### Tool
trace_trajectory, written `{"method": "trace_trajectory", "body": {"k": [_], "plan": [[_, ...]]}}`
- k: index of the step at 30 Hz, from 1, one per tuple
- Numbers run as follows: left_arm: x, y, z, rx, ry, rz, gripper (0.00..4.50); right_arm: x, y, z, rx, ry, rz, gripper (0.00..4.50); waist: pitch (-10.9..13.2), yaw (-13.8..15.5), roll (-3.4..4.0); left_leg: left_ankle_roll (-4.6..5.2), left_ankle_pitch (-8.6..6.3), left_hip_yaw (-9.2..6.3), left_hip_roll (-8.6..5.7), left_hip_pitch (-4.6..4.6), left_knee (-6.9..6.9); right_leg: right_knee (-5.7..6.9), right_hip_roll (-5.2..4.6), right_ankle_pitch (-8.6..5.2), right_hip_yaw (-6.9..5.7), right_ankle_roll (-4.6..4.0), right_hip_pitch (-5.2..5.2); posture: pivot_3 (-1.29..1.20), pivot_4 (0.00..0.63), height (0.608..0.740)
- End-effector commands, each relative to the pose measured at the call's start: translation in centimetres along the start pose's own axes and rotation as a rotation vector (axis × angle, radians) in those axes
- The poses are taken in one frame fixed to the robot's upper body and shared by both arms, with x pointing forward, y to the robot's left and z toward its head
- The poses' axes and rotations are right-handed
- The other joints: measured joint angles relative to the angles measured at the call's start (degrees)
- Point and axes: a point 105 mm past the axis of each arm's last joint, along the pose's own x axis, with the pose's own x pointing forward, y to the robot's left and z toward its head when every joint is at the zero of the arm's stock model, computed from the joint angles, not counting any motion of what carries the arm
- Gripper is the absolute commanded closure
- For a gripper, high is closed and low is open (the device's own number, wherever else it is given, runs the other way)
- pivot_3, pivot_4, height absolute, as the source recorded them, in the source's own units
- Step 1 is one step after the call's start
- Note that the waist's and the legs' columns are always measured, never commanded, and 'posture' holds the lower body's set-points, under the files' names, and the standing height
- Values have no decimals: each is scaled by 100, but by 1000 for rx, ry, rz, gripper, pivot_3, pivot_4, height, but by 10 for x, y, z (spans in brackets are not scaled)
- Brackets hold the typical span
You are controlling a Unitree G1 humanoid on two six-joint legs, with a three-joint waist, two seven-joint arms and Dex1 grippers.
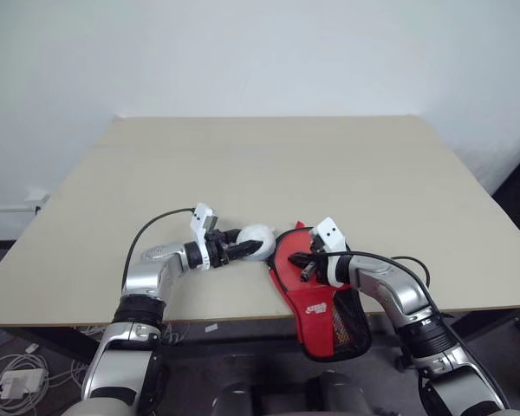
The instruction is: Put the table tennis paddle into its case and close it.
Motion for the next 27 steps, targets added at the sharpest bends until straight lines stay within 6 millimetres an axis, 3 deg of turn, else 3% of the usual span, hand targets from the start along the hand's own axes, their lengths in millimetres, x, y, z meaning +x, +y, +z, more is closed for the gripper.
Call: {"method": "trace_trajectory", "body": {"k": [1,6,9,13,21,27], "plan": [[-2,-2,8,37,-3,-3,2432,-1,-3,4,-4,-21,-15,4500,0,-1,0,0,0,0,0,0,1,0,0,0,-1,0,1,0,0,740],[0,-5,8,20,-7,-16,3964,-2,-5,4,4,-23,-28,4500,0,-1,0,0,0,-1,0,0,1,0,0,0,-2,0,2,0,0,740],[0,-5,9,16,-8,-18,4471,-2,-7,2,4,-17,-35,4500,0,-1,0,0,0,-1,0,0,1,0,0,0,-2,0,2,0,0,740],[-1,-2,15,55,-6,-1,4484,-2,-7,1,4,-13,-37,4500,0,-1,-1,0,0,-1,0,0,1,0,0,0,-2,0,2,0,0,740],[-6,16,52,135,-44,71,4484,-2,-7,1,-1,-16,-35,4500,0,2,-1,0,0,-2,0,-1,3,0,0,0,-6,0,3,0,0,740],[1,20,69,172,-62,73,4484,-2,-7,-2,-4,-12,-36,4500,0,-1,-1,0,0,-1,0,-2,4,0,0,0,-8,0,3,0,0,740]]}}
